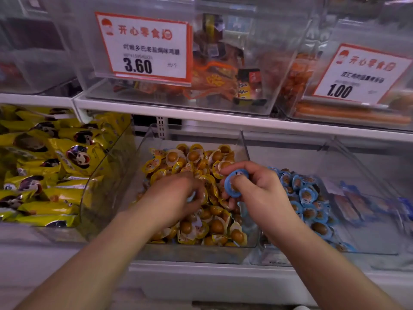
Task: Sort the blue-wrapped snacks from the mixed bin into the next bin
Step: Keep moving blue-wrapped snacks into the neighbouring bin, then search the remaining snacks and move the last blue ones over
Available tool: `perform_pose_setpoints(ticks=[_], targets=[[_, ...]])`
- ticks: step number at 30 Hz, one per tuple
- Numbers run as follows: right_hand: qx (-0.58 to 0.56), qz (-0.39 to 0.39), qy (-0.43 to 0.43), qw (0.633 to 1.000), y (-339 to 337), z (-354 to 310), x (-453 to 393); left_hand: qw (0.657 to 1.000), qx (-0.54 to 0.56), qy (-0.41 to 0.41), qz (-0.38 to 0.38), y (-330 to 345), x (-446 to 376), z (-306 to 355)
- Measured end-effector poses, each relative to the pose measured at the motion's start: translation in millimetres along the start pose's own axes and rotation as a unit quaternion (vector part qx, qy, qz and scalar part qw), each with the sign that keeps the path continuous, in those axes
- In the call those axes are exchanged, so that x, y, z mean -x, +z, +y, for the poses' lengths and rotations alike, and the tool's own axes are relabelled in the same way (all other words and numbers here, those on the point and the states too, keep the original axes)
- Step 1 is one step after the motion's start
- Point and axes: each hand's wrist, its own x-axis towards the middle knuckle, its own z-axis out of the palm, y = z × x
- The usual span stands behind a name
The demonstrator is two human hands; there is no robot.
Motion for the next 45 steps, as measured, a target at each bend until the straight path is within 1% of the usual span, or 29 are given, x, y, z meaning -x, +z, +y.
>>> perform_pose_setpoints(ticks=[1,2,5,7,11,13,16,20,21,22,23,24,25,26,27,28,29,30,31,32,33,35,38,40,41,42,43,44,45], targets=[[0.000,-0.002,0.002,1.000,-2,0,0,1.000,0.015,-0.011,0.010,-4,1,-5],[0.001,-0.003,0.005,1.000,-3,0,0,1.000,0.016,-0.018,0.002,-8,3,-9],[0.004,0.000,0.011,1.000,-4,0,-1,0.991,-0.053,-0.015,-0.119,-5,7,-6],[0.005,0.000,0.011,1.000,-2,0,-1,0.981,-0.105,-0.001,-0.161,4,7,0],[0.046,-0.023,0.015,0.999,-1,0,-1,0.983,-0.137,0.006,-0.121,12,6,4],[0.057,-0.033,0.019,0.998,-1,0,-1,0.988,-0.108,-0.003,-0.107,13,6,1],[0.035,-0.024,0.016,0.999,-3,0,0,0.994,-0.044,-0.032,-0.093,8,7,-7],[0.013,-0.014,0.021,1.000,-6,0,-2,0.995,-0.041,-0.026,-0.089,9,8,-5],[0.015,-0.012,0.020,1.000,-6,-1,-2,0.996,0.006,-0.033,-0.083,7,9,-3],[0.015,-0.012,0.020,1.000,-5,-1,-1,0.992,0.093,-0.052,-0.072,3,9,-1],[0.013,-0.008,0.019,1.000,-4,-1,-1,0.975,0.202,-0.073,-0.050,-3,9,3],[0.007,-0.002,0.020,1.000,-3,-3,-1,0.949,0.302,-0.086,-0.004,-10,8,8],[-0.009,0.013,0.027,1.000,-2,-3,-2,0.925,0.364,-0.087,0.065,-16,6,13],[-0.051,0.029,0.050,0.997,-1,-3,-1,0.911,0.377,-0.083,0.148,-21,6,19],[-0.134,0.031,0.096,0.986,2,-5,-1,0.905,0.356,-0.071,0.220,-25,5,28],[-0.240,0.009,0.149,0.959,5,-9,-1,0.907,0.321,-0.052,0.267,-28,5,38],[-0.338,-0.043,0.190,0.921,8,-12,0,0.916,0.285,-0.026,0.280,-29,5,48],[-0.392,-0.095,0.212,0.890,11,-15,3,0.931,0.246,0.003,0.269,-28,6,59],[-0.406,-0.121,0.219,0.879,14,-15,5,0.948,0.196,0.031,0.248,-25,6,69],[-0.400,-0.115,0.217,0.883,14,-15,7,0.962,0.145,0.051,0.224,-20,6,76],[-0.388,-0.089,0.214,0.892,11,-16,7,0.971,0.108,0.063,0.202,-16,6,83],[-0.378,-0.042,0.191,0.905,-1,-16,7,0.980,0.082,0.074,0.167,-10,7,95],[-0.325,-0.034,0.132,0.936,-29,-20,7,0.978,0.105,0.101,0.152,-3,11,111],[-0.272,-0.027,0.094,0.957,-51,-16,7,0.967,0.164,0.111,0.160,-1,12,111],[-0.239,-0.014,0.083,0.967,-64,-13,6,0.959,0.205,0.094,0.169,-2,12,107],[-0.188,0.003,0.071,0.980,-79,-10,5,0.952,0.246,0.063,0.173,-4,10,100],[-0.105,0.023,0.059,0.993,-96,-5,3,0.945,0.281,0.028,0.168,-6,8,89],[0.016,0.038,0.055,0.998,-113,-1,3,0.941,0.299,0.004,0.157,-4,6,78],[0.152,0.038,0.067,0.985,-131,3,3,0.948,0.287,-0.004,0.138,-2,4,65]])
